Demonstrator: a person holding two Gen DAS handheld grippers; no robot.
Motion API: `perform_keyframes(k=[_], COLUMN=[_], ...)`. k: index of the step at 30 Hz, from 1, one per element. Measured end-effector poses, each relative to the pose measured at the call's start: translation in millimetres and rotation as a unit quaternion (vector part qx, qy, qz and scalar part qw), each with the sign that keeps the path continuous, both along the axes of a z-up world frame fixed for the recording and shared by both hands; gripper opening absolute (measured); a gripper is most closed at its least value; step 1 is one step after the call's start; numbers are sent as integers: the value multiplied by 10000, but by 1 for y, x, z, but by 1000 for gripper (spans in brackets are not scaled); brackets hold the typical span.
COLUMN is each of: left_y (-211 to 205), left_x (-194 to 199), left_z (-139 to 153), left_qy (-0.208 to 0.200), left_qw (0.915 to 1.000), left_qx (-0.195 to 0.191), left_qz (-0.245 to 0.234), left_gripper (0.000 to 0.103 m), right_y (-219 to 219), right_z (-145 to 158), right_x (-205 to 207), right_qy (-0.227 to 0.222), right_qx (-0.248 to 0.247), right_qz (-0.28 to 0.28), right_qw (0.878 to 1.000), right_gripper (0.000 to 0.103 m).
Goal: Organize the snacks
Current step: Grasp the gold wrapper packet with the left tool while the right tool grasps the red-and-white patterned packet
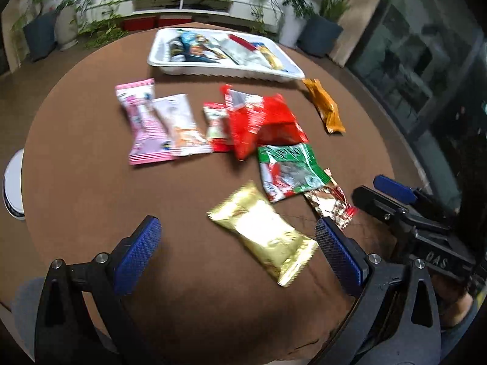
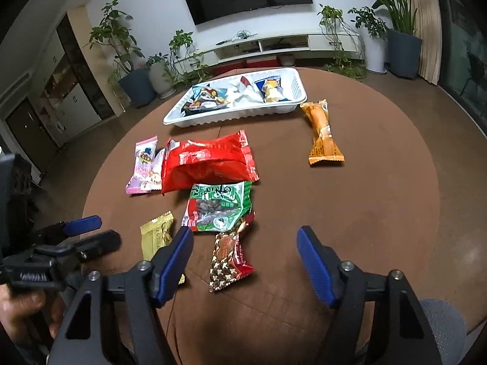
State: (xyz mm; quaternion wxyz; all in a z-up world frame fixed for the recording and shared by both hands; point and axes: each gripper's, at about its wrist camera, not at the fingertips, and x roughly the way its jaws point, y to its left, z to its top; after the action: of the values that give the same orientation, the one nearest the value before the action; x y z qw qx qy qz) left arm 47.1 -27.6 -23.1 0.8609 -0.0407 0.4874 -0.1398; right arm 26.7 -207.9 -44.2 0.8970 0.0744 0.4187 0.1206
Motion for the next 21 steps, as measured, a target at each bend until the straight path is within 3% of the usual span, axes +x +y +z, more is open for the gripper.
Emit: perform_keyframes(k=[2,5,8,13,17,21], left_y=[-17,-29,-32,-36,-26,-10], left_x=[3,11,18,18,15,17], left_z=[-1,-9,-21,-33,-34,-33], left_qy=[16,79,197,327,371,353], left_qw=[9997,9987,9964,9948,9963,9968], left_qx=[234,502,817,959,774,709], left_qz=[-27,36,147,-22,-42,77], left_gripper=[102,102,101,100,80,72], right_y=[0,-5,-15,-20,-18,-15], right_z=[-1,-4,-6,-4,-4,-6], right_x=[-2,-3,-5,-9,-11,-13], right_qy=[16,88,119,46,59,93], right_qx=[11,-93,100,82,85,89], right_qz=[-9,-166,-237,-232,-159,-127], right_qw=[10000,9998,9996,9997,9998,9998], right_gripper=[74,66,65,66,66,66])
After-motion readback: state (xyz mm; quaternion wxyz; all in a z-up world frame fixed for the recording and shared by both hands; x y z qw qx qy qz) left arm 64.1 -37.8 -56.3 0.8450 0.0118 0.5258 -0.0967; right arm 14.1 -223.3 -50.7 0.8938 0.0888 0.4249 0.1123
